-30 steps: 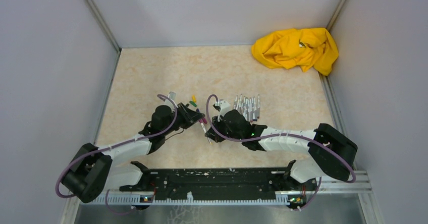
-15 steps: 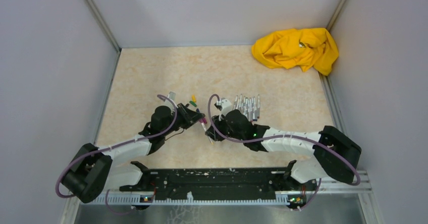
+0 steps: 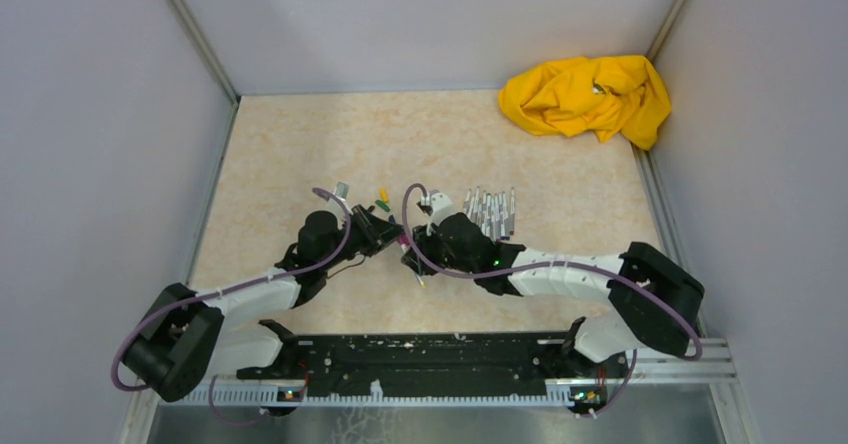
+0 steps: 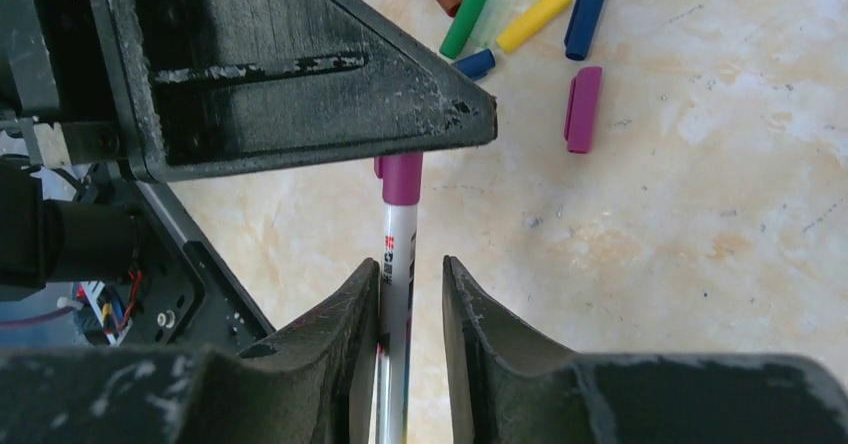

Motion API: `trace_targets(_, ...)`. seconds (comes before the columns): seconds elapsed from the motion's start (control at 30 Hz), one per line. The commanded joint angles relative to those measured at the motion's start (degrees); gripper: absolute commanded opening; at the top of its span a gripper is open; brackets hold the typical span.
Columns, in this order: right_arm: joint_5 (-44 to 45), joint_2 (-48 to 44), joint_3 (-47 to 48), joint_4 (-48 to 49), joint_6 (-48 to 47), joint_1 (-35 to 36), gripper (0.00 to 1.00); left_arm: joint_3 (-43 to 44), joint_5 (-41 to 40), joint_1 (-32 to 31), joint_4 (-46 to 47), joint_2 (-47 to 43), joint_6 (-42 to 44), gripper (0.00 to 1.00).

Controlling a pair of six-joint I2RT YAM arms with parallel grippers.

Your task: Open the pen caps

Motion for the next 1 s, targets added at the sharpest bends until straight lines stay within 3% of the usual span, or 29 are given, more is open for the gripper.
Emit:
trace_targets(0.0,0.3,1.6,3.9,2.5,-1.2,0.4,0.25,-0.5,2.3,-0.2,3.1,-0.4,-0.9,0.00)
trace_targets(0.13,0.6,3.1,5.0,1.8,-1.3,0.4,0.00,-0.6,2.0,-0.3,3.6,0.0,-1.5,0.00)
trace_targets(0.33,2.7,2.1,1.9,1.0,0.6,0.5,0.00,2.1,-2.8,0.4,5.4,2.6,-2.3,0.00)
trace_targets(0.77,10.0,-11.9,-13.9,-0.9,4.7,1.5,0.00,19.5,9.4,10.5,5.5,19.0,-4.4,0.00)
trace_targets(0.97,18.9,-15.4,-10.3,-7.3,3.9,1.4,0.00,26.7,8.3,10.2,-9.5,19.6,6.5,0.00)
